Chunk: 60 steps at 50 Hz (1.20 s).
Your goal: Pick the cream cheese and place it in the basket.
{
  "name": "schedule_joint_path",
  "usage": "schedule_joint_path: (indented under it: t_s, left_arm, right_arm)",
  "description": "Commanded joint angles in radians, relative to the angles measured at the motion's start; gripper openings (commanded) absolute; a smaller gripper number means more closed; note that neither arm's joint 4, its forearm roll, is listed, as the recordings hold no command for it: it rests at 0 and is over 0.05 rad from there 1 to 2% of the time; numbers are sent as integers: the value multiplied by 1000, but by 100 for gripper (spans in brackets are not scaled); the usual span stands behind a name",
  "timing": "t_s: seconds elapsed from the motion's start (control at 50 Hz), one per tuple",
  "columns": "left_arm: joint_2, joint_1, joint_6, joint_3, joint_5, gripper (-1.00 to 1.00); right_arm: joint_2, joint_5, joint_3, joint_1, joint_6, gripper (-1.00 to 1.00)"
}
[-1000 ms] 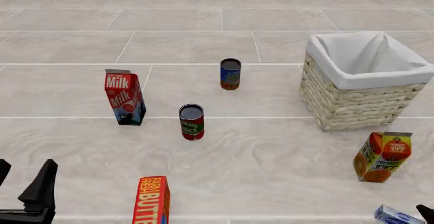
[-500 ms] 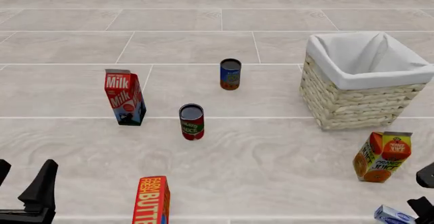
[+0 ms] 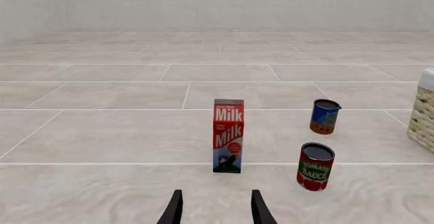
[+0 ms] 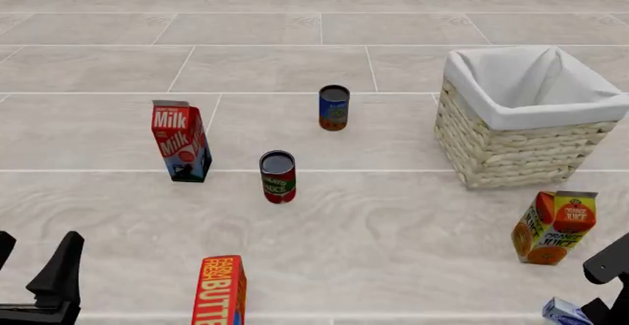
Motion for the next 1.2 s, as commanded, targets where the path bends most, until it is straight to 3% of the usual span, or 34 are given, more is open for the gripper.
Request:
schedule_joint_path:
  t_s: [0.02,0.24,1.1,1.2]
  left_arm:
    - [0,0,0,0,0,100]
    - [0,0,0,0,0,100]
    - [0,0,0,0,0,100]
    - [0,0,0,0,0,100]
  right_arm:
    - [69,-65,21,-26,-49,100]
    - [99,-76,39,11,-17,100]
    - [302,-301,121,29,-28,100]
    - [326,-326,123,10,-50,100]
